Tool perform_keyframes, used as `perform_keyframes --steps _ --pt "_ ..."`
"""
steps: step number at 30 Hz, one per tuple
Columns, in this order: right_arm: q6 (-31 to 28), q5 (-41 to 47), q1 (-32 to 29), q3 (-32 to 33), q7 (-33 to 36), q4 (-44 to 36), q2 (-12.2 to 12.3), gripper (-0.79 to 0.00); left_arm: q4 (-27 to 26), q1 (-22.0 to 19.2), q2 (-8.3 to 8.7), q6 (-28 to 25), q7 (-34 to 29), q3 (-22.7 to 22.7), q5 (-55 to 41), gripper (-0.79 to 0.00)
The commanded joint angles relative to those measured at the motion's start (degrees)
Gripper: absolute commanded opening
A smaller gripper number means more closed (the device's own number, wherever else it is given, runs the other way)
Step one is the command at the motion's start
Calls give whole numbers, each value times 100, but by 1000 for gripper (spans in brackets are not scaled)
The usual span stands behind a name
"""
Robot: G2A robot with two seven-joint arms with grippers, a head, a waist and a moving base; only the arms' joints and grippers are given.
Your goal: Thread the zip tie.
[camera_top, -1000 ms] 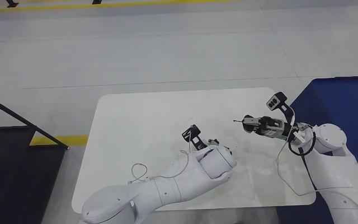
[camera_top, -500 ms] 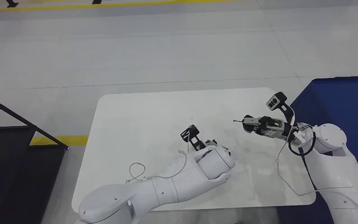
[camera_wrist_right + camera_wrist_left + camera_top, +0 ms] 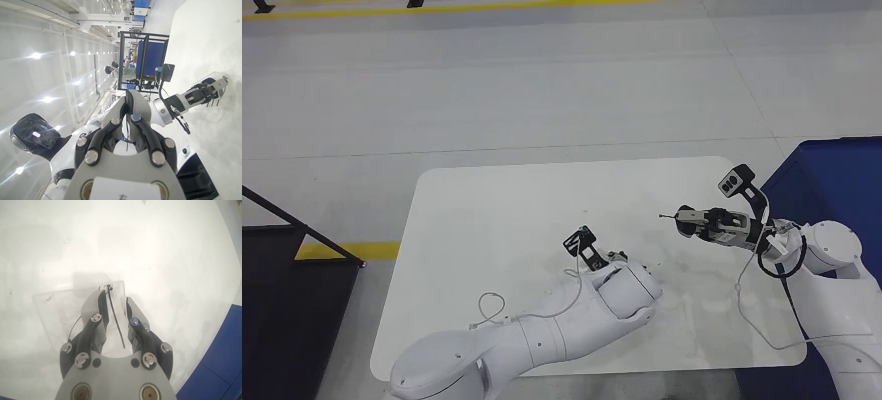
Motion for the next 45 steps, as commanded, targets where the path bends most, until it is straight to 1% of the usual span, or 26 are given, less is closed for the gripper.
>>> perform_keyframes --steps 1,2,5,9,14,17,20,21,23,25,34,38,41,45 --pt "0 0 0 0 0 0 0 -785 53 5 -47 0 0 0 19 -650" --pt "0 0 0 0 0 0 0 -785 89 5 -72 0 -5 0 26 -662" --pt "0 0 0 0 0 0 0 -785 212 -14 -141 0 -61 0 53 -785" --pt "0 0 0 0 0 0 0 -785 307 -41 -209 0 -122 0 115 -785" --pt "0 0 0 0 0 0 0 -785 325 -40 -259 0 0 0 134 -785" --pt "0 0 0 0 0 0 0 -785 332 -48 -274 0 0 0 185 -723" --pt "0 0 0 0 0 0 0 -785 327 -44 -282 0 0 0 218 -702" --pt "0 0 0 0 0 0 0 -785 320 -38 -285 0 0 0 224 -680" --pt "0 0 0 0 0 0 0 -785 300 -33 -287 0 0 0 238 -591" --pt "0 0 0 0 0 0 0 -785 267 -25 -283 0 0 0 253 -551" --pt "0 0 0 0 0 0 0 -785 25 -35 -177 0 0 0 209 -554" --pt "0 0 0 0 0 0 0 -785 187 -60 -152 0 0 -9 151 -536" --pt "0 0 0 0 0 0 0 -785 138 -76 -144 0 0 -27 91 -548" --pt "0 0 0 0 0 0 0 -785 42 -64 -83 0 1 -3 59 -563"
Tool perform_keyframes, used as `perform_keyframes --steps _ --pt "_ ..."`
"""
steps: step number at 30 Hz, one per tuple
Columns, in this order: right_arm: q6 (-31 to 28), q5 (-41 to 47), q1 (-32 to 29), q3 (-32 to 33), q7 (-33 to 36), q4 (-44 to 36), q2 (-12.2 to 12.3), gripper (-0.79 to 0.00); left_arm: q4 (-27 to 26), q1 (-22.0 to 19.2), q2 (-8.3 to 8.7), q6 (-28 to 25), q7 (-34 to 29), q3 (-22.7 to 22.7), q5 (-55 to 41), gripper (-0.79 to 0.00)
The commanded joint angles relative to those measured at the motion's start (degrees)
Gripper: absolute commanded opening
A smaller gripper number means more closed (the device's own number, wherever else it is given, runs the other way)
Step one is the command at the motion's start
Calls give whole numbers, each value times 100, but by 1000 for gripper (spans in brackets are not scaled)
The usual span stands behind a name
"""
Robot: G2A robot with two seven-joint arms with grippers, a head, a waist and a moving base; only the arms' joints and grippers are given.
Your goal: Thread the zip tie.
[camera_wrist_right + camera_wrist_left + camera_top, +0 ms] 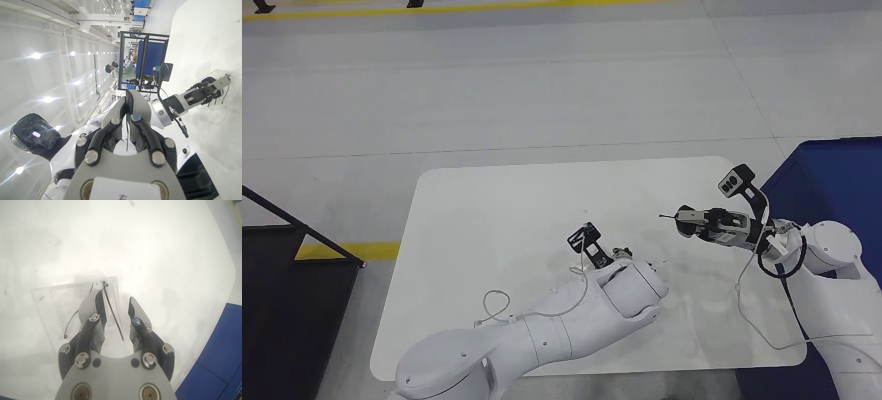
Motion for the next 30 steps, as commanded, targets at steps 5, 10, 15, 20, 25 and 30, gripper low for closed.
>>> perform_keyframes --steps 5,10,15,20,25,30 --pt "0 0 0 0 0 0 0 -785 -214 106 127 0 1 18 195 -570" --pt "0 0 0 0 0 0 0 -785 -855 55 373 0 0 -28 242 -517" --pt "0 0 0 0 0 0 0 -785 -1495 203 620 -10 10 -237 420 0" --pt "0 0 0 0 0 0 0 -785 -1495 203 620 -10 10 -237 420 0" --pt "0 0 0 0 0 0 0 -785 -1407 210 681 0 -830 18 1682 0" --pt "0 0 0 0 0 0 0 -785 -1469 225 928 0 -1623 18 2927 0"
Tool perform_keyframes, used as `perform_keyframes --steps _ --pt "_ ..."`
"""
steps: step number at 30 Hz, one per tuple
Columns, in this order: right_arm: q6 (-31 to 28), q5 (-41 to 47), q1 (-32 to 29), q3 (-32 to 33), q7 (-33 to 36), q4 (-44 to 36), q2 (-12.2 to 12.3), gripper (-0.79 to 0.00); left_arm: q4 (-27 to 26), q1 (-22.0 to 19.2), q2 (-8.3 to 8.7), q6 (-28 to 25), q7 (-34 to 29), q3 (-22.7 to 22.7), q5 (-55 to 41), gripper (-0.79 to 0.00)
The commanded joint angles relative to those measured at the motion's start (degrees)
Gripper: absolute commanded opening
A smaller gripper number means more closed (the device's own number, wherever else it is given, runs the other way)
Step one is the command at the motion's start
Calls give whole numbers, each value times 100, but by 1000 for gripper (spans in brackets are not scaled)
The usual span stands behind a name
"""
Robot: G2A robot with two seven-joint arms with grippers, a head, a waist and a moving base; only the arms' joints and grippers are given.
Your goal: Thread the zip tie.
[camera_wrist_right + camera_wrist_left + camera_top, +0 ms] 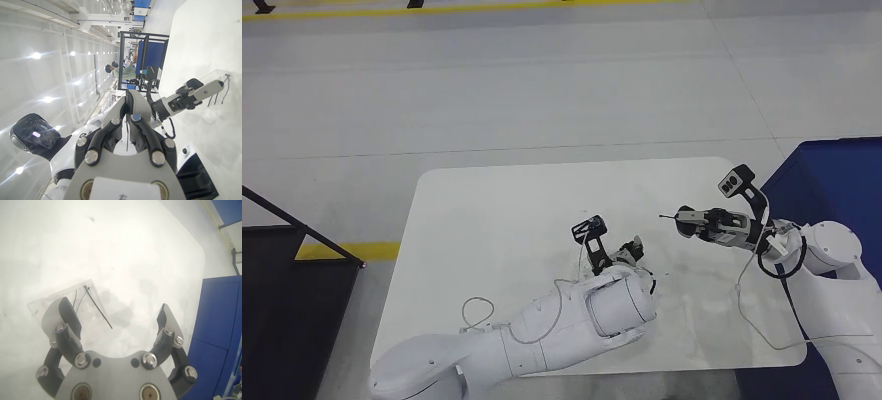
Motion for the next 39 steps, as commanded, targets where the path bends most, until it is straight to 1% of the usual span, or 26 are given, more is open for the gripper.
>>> perform_keyframes --steps 1,5,7,8,14,15,18,20,21,22,23,25,28,30,32,33,34,35,39 --pt "0 0 0 0 0 0 0 -785 -95 8 117 0 -303 0 432 0" --pt "0 0 0 0 0 0 0 -785 -307 -60 403 0 -930 0 976 0" --pt "0 0 0 0 0 0 0 -785 -668 -132 563 0 -1303 -3 1049 0" --pt "0 0 0 0 0 0 0 -785 -731 -148 594 0 -1341 -18 1043 0" --pt "0 0 0 0 0 0 0 -785 -731 -148 594 0 -1341 -18 1043 0" --pt "0 0 0 0 0 0 0 -785 -817 -65 591 -96 -1544 0 1180 0" --pt "0 0 0 0 0 0 0 -785 -950 39 590 -56 -2409 0 2208 0" --pt "0 0 0 0 0 0 0 -785 -1067 -10 615 -198 -3069 0 2709 -3" --pt "0 0 0 0 0 0 0 -785 -1090 -39 643 -264 -3368 0 2943 -228" --pt "0 0 0 0 0 0 0 -785 -1120 -76 674 -296 -3613 0 3125 -326" --pt "0 0 0 0 0 0 0 -785 -1155 -110 708 -324 -3780 -9 3226 -409" --pt "0 0 0 0 0 0 0 -785 -1184 -147 777 -295 -4045 -84 3321 -551" --pt "0 0 0 0 0 0 0 -785 -1205 -162 847 -105 -4342 -218 3406 -686" --pt "0 0 0 0 0 0 0 -785 -1131 -160 868 0 -4503 -300 3439 -705" --pt "0 0 0 0 0 0 0 -785 -1099 -182 868 0 -4729 -296 3498 -705" --pt "0 0 0 0 0 0 0 -785 -1052 -208 866 0 -4866 -297 3514 -717" --pt "0 0 0 0 0 0 0 -785 -1022 -228 860 0 -4977 -299 3537 -763" --pt "0 0 0 0 0 0 0 -785 -996 -242 853 0 -5077 -300 3559 -785" --pt "0 0 0 0 0 0 0 -785 -766 -327 797 0 -5460 -241 3703 -785"
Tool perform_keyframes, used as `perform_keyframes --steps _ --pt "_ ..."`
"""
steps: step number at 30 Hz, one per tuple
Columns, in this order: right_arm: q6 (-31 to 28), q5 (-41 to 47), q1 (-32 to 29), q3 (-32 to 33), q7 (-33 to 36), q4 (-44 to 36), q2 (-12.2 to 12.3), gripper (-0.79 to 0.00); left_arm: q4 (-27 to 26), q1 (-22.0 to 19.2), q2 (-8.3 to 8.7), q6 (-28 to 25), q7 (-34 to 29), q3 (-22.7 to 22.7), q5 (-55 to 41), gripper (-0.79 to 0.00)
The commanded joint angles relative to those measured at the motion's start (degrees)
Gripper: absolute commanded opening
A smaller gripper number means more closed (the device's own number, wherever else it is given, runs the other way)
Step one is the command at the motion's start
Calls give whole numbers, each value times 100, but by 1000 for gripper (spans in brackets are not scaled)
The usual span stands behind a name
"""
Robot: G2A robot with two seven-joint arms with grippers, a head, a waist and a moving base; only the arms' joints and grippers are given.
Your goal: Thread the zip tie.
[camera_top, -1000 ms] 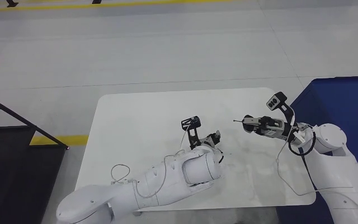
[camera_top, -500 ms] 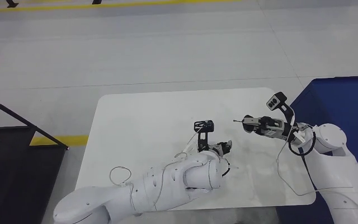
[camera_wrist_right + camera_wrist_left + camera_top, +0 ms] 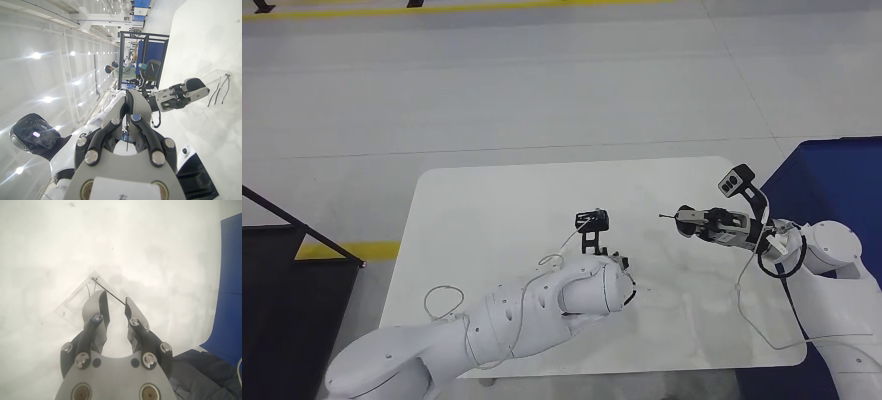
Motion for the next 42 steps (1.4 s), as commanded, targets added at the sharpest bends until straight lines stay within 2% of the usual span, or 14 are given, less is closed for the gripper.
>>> perform_keyframes --steps 1,3,4,5,6,7,8,10,16,19,26,32,37,42 --pt "0 0 0 0 0 0 0 -785 106 -32 -36 0 -156 36 82 -785" --pt "0 0 0 0 0 0 0 -785 208 -49 -87 0 -265 56 149 -785" --pt "0 0 0 0 0 0 0 -785 301 -52 -116 0 -278 57 196 -745" --pt "0 0 0 0 0 0 0 -785 380 -42 -150 0 -279 38 214 -582" --pt "0 0 0 0 0 0 0 -785 451 -32 -187 0 -312 28 215 -591" --pt "0 0 0 0 0 0 0 -785 553 -39 -225 0 -362 44 244 -656" --pt "0 0 0 0 0 0 0 -785 656 -50 -266 0 -402 50 270 -668" --pt "0 0 0 0 0 0 0 -785 812 -62 -356 0 -492 59 291 -628" --pt "0 0 0 0 0 0 0 -785 1144 -119 -589 0 -748 105 410 -613" --pt "0 0 0 0 0 0 0 -785 1278 -118 -685 0 -803 104 473 -643" --pt "0 0 0 0 0 0 0 -785 1711 -159 -907 0 -991 124 638 -653" --pt "0 0 0 0 0 0 0 -785 2028 -157 -1049 0 -1054 58 761 -677" --pt "0 0 0 0 0 0 0 -785 2119 -146 -1154 0 -1132 12 854 -668" --pt "0 0 0 0 0 0 0 -785 2211 -139 -1223 0 -1205 -38 982 -693"
